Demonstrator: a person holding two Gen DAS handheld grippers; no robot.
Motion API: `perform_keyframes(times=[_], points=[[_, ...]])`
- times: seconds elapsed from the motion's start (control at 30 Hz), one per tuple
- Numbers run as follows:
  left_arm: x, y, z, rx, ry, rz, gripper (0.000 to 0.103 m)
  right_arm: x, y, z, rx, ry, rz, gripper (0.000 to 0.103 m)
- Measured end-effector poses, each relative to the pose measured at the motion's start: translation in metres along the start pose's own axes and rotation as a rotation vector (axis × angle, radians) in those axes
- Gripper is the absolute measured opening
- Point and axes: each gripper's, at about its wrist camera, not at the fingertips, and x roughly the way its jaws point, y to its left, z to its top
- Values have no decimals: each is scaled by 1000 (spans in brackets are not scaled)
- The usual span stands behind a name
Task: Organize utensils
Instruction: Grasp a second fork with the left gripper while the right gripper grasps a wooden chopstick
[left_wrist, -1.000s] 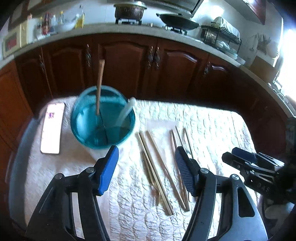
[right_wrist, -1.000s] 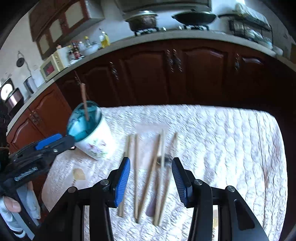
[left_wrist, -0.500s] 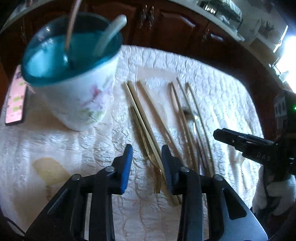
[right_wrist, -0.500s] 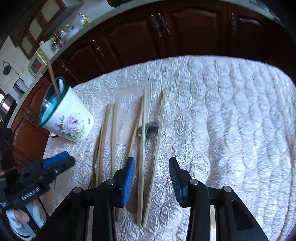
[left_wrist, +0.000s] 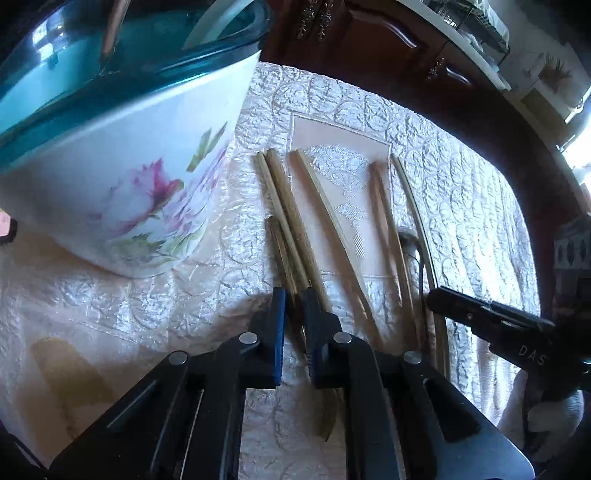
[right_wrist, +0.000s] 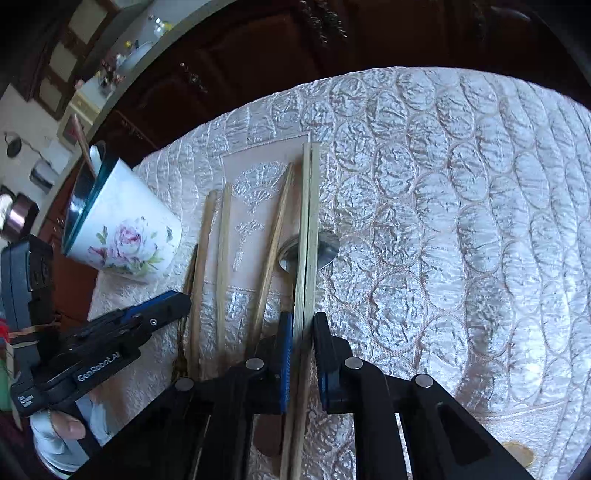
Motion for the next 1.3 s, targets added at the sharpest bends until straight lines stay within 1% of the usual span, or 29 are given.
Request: perform_keyframes(times=[0.1,0.2,0.3,0.47,0.53,0.6,0.67,0.73,0.83,0.9,0.97,1.03,1.13,1.2,1.3], points=[[-3,1,-5,6,18,-19,8,-11,-7,-7,13,-8,14,10],[-13,6,-18,18,38,-35,8,-25,-13,-18,31,-2,36,10],[-23,10,-32,43,52,-27,8,-39,-18,-35,40,10,43,10],[-41,17,-59,74,86,-21,7,-51,-28,-61,62,49,10,10],[-45,20,-66,81,94,-23,7,-52,-31,-66,58,58,-34,10],[-46,17,-68,89,94,-16,8,-55,-33,-68,48,53,-57,11],[-48,18,-68,97,83,0,8,-57,-33,-60,46,34,-78,14],[-49,19,-64,101,70,12,8,-59,-34,-49,41,13,-88,14],[-47,20,-53,99,52,26,11,-55,-30,-27,30,-10,-89,14],[-43,20,-46,96,56,29,12,-46,-26,-10,8,-6,-92,14],[-39,20,-42,96,63,27,13,-37,-27,0,-2,1,-115,14],[-36,20,-39,94,72,22,13,-24,-29,9,10,24,-104,14],[-29,19,-35,104,91,23,14,-10,-30,15,13,49,-89,14],[-27,20,-36,111,102,27,14,-7,-30,18,4,44,-101,11],[-27,20,-37,132,114,24,14,-7,-32,24,13,40,-129,10]])
